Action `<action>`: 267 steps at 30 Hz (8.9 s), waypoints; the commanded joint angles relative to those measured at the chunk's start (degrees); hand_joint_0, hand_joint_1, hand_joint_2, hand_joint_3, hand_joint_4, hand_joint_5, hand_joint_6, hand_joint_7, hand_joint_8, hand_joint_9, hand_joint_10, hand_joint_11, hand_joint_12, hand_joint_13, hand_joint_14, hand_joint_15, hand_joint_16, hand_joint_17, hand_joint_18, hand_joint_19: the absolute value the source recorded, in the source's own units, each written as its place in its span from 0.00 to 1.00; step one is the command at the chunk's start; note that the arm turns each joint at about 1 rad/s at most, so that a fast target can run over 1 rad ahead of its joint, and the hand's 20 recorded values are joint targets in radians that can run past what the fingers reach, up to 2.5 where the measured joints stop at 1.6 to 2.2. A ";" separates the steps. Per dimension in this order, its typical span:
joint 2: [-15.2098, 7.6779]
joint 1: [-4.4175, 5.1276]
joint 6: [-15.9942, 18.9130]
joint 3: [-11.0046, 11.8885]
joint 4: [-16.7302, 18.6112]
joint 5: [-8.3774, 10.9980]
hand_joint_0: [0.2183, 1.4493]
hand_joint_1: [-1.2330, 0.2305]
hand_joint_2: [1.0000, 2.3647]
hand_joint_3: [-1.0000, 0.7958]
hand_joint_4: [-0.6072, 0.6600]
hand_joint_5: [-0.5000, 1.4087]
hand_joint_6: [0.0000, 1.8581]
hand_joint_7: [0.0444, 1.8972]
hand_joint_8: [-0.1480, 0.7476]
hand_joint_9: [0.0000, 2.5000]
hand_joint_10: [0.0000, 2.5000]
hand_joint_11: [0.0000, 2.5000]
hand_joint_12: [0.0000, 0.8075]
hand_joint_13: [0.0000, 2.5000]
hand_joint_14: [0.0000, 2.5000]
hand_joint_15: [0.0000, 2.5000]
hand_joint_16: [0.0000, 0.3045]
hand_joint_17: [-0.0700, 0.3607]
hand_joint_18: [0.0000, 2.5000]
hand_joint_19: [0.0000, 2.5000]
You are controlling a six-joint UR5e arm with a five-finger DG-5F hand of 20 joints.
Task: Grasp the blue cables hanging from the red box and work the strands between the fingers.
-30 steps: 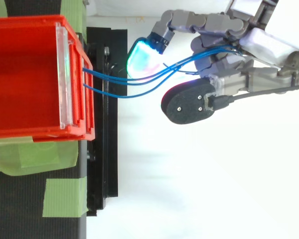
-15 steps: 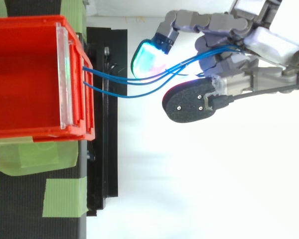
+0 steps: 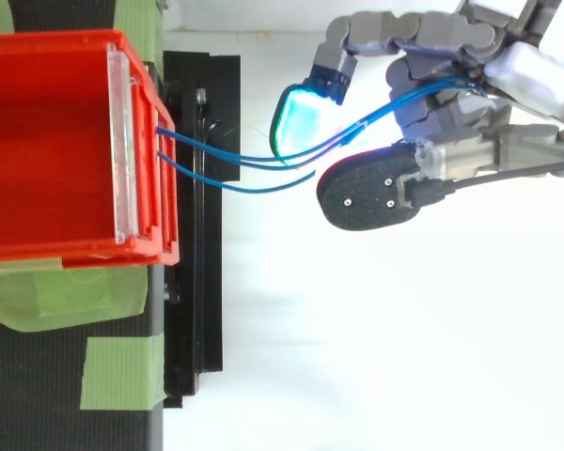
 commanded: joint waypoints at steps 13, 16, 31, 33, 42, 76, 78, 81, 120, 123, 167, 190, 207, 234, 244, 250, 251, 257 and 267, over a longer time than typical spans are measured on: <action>-0.15 -0.29 -14.53 -0.06 9.13 0.42 0.61 0.36 0.01 0.19 0.69 0.34 0.27 0.62 0.64 0.29 1.00 0.99 0.64 0.40 1.00 0.66 0.20 0.47 0.55 0.33; -0.15 -0.29 -14.44 -0.06 9.13 0.42 0.60 0.36 0.01 0.21 0.69 0.34 0.29 0.62 0.64 0.29 1.00 0.99 0.64 0.40 1.00 0.66 0.20 0.47 0.55 0.33; -0.15 -0.20 -20.24 0.03 12.11 0.60 0.60 0.32 0.01 0.35 0.63 0.35 0.35 0.60 0.64 0.29 1.00 0.99 0.64 0.40 1.00 0.66 0.20 0.47 0.55 0.33; -0.24 -0.20 -22.26 -0.06 13.61 0.60 0.60 0.32 0.01 0.36 0.62 0.35 0.35 0.60 0.64 0.29 1.00 0.99 0.64 0.40 1.00 0.66 0.20 0.47 0.55 0.33; -0.50 -0.20 -25.78 -0.06 15.10 0.42 0.60 0.31 0.01 0.37 0.62 0.36 0.34 0.61 0.64 0.29 1.00 0.99 0.64 0.40 1.00 0.66 0.20 0.47 0.55 0.33; -5.25 -0.73 -29.56 -0.06 17.30 -1.95 0.58 0.33 0.02 0.41 0.63 0.35 0.35 0.63 0.64 0.29 1.00 0.99 0.64 0.40 1.00 0.66 0.20 0.47 0.55 0.33; -5.25 -0.73 -29.47 -0.06 17.30 -2.04 0.56 0.34 0.01 0.43 0.64 0.35 0.38 0.62 0.64 0.29 1.00 0.99 0.64 0.40 1.00 0.66 0.20 0.47 0.55 0.33; -5.25 -0.73 -29.38 -0.06 17.39 -2.04 0.55 0.37 0.01 0.46 0.66 0.35 0.41 0.59 0.64 0.29 1.00 0.99 0.64 0.40 1.00 0.66 0.20 0.47 0.55 0.33; -4.63 -0.90 -27.18 -0.06 17.04 -4.58 0.54 0.34 0.00 0.62 0.67 0.39 0.40 0.62 0.64 0.29 1.00 0.99 0.64 0.40 1.00 0.66 0.20 0.47 0.55 0.33; -4.63 -0.99 -27.01 -0.06 17.04 -4.58 0.70 0.33 0.00 0.67 0.61 0.30 0.64 0.55 0.64 0.29 1.00 0.99 0.64 0.40 1.00 0.66 0.20 0.47 0.55 0.33; -4.10 -1.08 -19.80 -0.06 16.95 -5.29 0.47 0.39 0.21 0.50 0.87 0.59 0.01 0.56 0.64 0.29 1.00 0.99 0.64 0.40 1.00 0.66 0.20 0.47 0.55 0.33; -2.43 -0.73 -11.10 -0.06 9.21 -5.11 0.51 0.39 0.00 0.47 0.84 0.57 0.01 0.61 0.64 0.29 1.00 0.99 0.64 0.40 1.00 0.66 0.20 0.47 0.55 0.33; -2.43 -0.99 -11.10 -0.14 7.81 -5.11 0.84 0.37 0.01 0.62 0.74 0.58 0.01 0.57 0.64 0.29 1.00 0.99 0.64 0.40 1.00 0.66 0.20 0.47 0.55 0.33; -2.43 -1.08 -10.84 -0.06 7.37 -5.20 0.87 0.37 0.01 0.67 0.69 0.63 0.01 0.66 0.64 0.29 1.00 0.99 0.64 0.40 1.00 0.66 0.20 0.47 0.55 0.33; -2.43 -1.08 -10.84 -0.14 7.28 -5.11 0.82 0.37 0.01 0.62 0.71 0.59 0.01 0.66 0.64 0.29 1.00 0.99 0.64 0.40 1.00 0.66 0.20 0.47 0.55 0.33; -2.43 -1.08 -10.84 -0.06 7.28 -5.02 0.60 0.36 0.10 0.63 0.79 0.59 0.01 0.65 0.64 0.29 1.00 0.99 0.64 0.40 1.00 0.66 0.20 0.47 0.55 0.33; -2.43 -1.08 -10.75 -0.06 7.28 -5.02 0.55 0.36 0.11 0.60 0.82 0.58 0.01 0.64 0.64 0.29 1.00 0.99 0.64 0.40 1.00 0.66 0.20 0.47 0.55 0.33; -2.43 -1.08 -10.66 -0.06 7.02 -5.11 0.86 0.36 0.01 0.63 0.67 0.61 0.01 0.67 0.64 0.29 1.00 0.99 0.64 0.40 1.00 0.66 0.20 0.47 0.55 0.33; -2.43 -1.08 -9.08 -0.06 6.40 -5.20 0.59 0.37 0.01 0.42 0.72 0.52 0.01 0.65 0.64 0.29 1.00 0.99 0.64 0.40 1.00 0.66 0.20 0.47 0.55 0.33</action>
